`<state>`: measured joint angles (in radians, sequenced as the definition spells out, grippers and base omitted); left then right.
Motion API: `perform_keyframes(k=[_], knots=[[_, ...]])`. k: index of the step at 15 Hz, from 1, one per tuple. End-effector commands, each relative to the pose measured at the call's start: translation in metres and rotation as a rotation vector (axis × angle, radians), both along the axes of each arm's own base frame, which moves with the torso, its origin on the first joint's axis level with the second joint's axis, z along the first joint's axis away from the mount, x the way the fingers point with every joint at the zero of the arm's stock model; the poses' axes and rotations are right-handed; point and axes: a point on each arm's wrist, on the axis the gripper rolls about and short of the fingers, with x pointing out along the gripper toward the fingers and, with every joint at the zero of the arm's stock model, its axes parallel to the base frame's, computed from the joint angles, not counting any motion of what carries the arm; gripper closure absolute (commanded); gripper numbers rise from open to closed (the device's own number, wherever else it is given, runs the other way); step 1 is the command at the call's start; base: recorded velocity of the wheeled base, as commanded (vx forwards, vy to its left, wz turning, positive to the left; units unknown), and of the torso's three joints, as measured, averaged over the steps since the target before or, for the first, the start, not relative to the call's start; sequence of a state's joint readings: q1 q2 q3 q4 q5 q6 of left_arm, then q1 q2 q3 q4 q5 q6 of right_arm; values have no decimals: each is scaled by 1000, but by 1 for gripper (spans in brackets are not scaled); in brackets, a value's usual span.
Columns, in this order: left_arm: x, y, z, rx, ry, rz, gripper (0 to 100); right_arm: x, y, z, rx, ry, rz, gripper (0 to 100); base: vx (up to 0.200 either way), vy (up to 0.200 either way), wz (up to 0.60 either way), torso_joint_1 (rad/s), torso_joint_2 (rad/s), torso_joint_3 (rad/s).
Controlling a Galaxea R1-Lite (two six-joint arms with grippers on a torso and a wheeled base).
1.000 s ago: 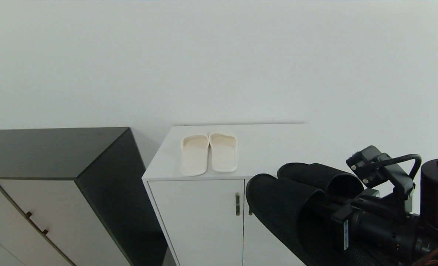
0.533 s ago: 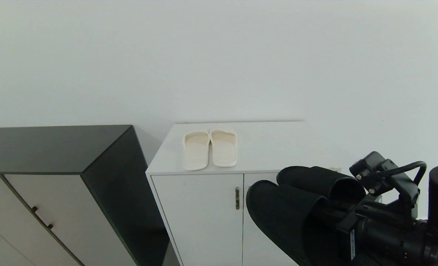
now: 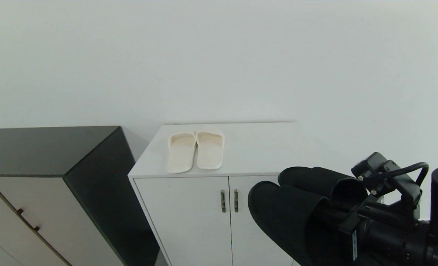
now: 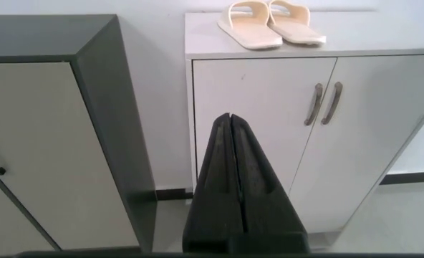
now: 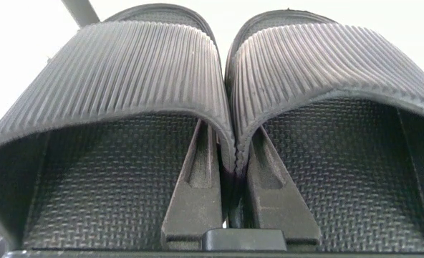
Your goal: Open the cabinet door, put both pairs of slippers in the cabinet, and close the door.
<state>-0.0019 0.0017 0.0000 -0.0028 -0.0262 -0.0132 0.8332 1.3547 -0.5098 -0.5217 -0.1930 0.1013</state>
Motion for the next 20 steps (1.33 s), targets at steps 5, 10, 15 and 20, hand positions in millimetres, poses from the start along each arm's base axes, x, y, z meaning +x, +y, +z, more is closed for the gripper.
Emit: perform_keyframes(k=[5, 10, 15, 20], knots=[[0, 0, 0, 4, -1, -1, 100, 0, 0, -3, -10, 4, 5, 100, 0, 0, 0, 0, 0, 0], [0, 0, 0, 6, -1, 2, 100, -4, -2, -4, -11, 8, 39, 100, 0, 0, 0, -56, 132, 72], [0, 0, 0, 6, -1, 0, 100, -4, -2, -5, -16, 10, 39, 100, 0, 0, 0, -227, 539, 299], [0, 0, 0, 21, 0, -3, 0, -5, -3, -6, -26, 4, 43, 100, 0, 0, 0, -214, 533, 313]])
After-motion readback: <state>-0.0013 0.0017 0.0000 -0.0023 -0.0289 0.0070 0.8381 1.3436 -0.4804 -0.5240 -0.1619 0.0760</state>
